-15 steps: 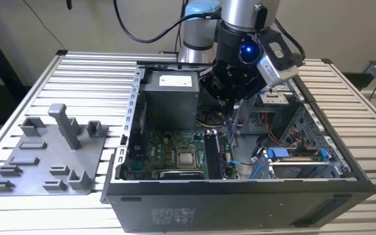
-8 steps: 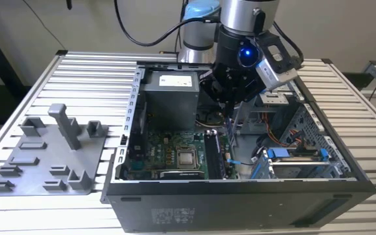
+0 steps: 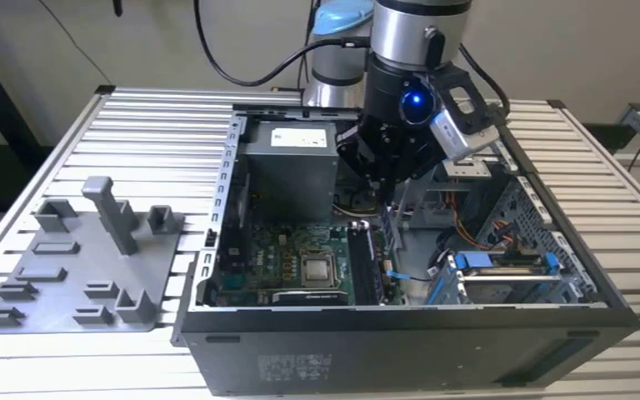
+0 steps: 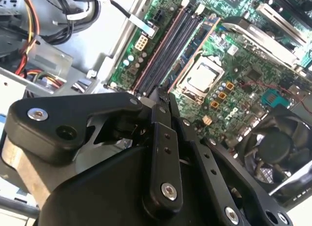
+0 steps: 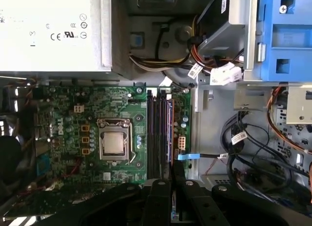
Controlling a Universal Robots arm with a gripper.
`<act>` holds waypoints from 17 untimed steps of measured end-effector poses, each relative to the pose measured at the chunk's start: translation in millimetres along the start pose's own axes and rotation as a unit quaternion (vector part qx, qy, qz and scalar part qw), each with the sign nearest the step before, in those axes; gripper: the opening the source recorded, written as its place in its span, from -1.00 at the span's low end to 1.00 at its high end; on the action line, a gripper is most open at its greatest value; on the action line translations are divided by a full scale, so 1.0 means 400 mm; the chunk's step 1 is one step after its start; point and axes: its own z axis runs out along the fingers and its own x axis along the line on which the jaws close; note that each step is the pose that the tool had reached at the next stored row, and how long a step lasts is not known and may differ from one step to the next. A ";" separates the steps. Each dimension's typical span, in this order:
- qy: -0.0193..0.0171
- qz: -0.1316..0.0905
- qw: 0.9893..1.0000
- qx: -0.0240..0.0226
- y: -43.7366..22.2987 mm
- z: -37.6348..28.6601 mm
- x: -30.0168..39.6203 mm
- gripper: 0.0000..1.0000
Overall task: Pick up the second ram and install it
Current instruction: 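Insert the second ram into the second slot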
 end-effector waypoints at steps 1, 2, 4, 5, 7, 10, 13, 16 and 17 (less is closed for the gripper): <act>0.000 -0.001 1.000 0.000 0.000 0.005 0.001 -0.73; 0.000 -0.001 1.000 0.000 0.000 0.009 0.002 -0.73; 0.000 -0.001 1.000 0.000 0.000 0.017 0.004 -0.73; 0.001 -0.002 1.000 0.000 0.000 0.019 0.004 -0.73; 0.004 -0.002 1.000 0.000 -0.001 0.024 0.004 -0.73; 0.007 -0.002 1.000 0.000 -0.002 0.035 0.004 -0.73; 0.009 -0.002 1.000 0.000 -0.004 0.049 0.005 -0.73; 0.009 -0.002 1.000 0.000 -0.004 0.063 0.006 -0.73; 0.009 -0.002 1.000 0.000 -0.003 0.067 0.006 -0.73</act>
